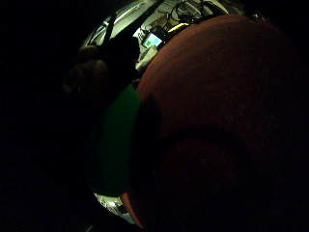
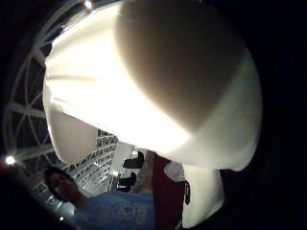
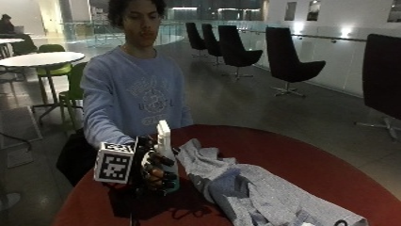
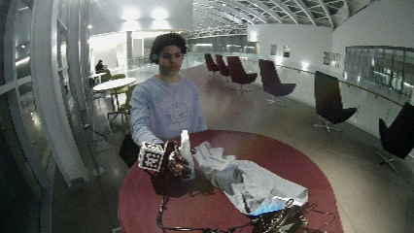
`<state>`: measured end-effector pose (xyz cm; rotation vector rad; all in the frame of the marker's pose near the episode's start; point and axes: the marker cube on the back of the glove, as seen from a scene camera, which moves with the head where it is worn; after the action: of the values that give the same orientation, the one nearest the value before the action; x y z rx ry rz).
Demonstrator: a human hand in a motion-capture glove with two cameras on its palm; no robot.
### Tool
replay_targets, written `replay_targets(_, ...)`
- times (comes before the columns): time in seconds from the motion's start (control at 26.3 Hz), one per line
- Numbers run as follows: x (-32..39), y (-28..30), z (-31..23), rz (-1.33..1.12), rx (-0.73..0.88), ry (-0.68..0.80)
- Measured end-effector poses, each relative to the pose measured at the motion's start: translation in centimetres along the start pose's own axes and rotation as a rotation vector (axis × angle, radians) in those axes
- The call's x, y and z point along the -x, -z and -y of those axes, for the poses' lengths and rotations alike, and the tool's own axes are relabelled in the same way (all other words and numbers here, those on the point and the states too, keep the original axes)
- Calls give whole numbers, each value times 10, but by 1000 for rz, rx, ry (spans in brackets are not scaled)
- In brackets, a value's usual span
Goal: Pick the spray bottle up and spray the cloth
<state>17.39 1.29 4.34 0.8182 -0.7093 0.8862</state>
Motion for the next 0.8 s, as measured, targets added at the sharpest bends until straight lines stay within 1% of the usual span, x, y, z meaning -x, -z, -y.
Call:
replay_targets(0.11, 4, 4, 4, 52, 15, 30)
replay_targets(0.27, 23, 15, 10, 54, 137, 82)
replay_targets(0.38, 42, 18, 20, 48, 224, 92)
replay_targets(0.61, 70, 16, 40, -2, 412, 30)
replay_targets(0.8, 78, 7, 49, -56, 578, -93)
